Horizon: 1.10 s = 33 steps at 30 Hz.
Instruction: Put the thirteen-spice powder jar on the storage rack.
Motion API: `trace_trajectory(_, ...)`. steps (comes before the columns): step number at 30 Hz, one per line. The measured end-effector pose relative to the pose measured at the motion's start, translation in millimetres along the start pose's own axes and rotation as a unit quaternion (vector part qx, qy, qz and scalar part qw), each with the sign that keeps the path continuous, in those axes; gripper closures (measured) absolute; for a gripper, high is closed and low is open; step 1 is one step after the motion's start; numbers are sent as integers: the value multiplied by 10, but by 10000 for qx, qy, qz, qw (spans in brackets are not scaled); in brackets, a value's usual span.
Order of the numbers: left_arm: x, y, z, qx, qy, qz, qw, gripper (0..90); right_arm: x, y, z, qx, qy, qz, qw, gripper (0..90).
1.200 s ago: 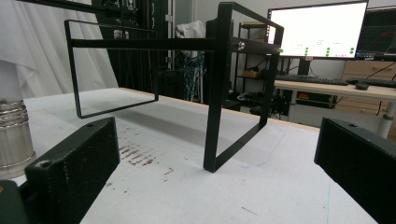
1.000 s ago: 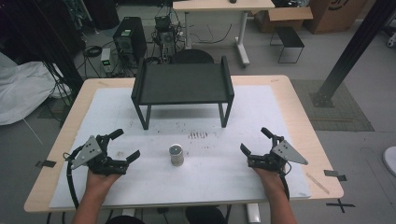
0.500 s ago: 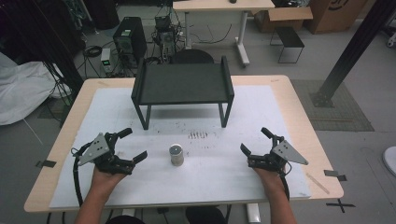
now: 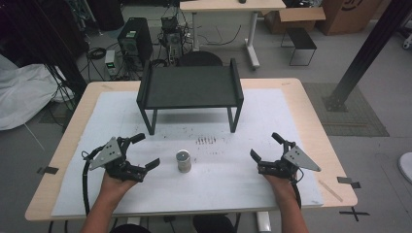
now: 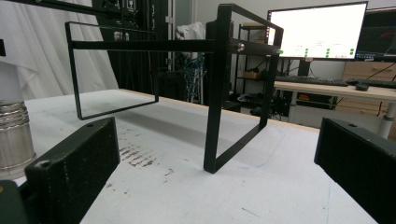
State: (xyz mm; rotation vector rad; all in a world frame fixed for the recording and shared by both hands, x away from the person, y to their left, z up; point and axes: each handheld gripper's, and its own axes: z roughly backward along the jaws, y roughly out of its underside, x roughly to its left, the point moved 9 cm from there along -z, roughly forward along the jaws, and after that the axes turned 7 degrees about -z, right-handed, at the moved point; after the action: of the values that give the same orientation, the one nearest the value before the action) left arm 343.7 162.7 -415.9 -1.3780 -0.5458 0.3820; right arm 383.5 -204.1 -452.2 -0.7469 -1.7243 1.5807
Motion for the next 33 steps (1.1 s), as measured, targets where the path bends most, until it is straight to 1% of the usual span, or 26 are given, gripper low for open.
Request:
trace_trajectory(7,-45,-10,-63,27,109,10,9999,2,0,-1,1,-9,-3,3,10000,0)
trace_trajectory(13,-93,11,-144,106,210,13,9997,2,0,-2,2,-13,-5,-2,10000,0)
trace_trajectory(15,-113,17,-183,117,262,64,9996,2,0,-2,3,-16,-6,-2,10000,0)
trace_trajectory(21,-143,28,-247,193,348,95,9992,2,-1,-3,4,-20,-9,-11,10000,0)
trace_trajectory(28,-196,49,-331,327,453,124,9984,2,-1,-3,6,-23,-13,-18,10000,0)
trace_trajectory(29,-207,63,-355,397,470,116,9980,2,-1,-3,7,-26,-15,-19,10000,0)
trace_trajectory(30,-207,63,-355,397,470,116,9980,2,-1,-4,7,-26,-15,-20,10000,0)
trace_trajectory(31,-222,77,-381,473,498,113,9976,2,-1,-4,7,-28,-16,-22,10000,0)
trace_trajectory(32,-222,77,-381,473,498,113,9976,2,-1,-4,8,-30,-18,-23,10000,0)
trace_trajectory(33,-236,87,-408,527,526,114,9972,3,-1,-4,8,-30,-19,-24,10000,0)
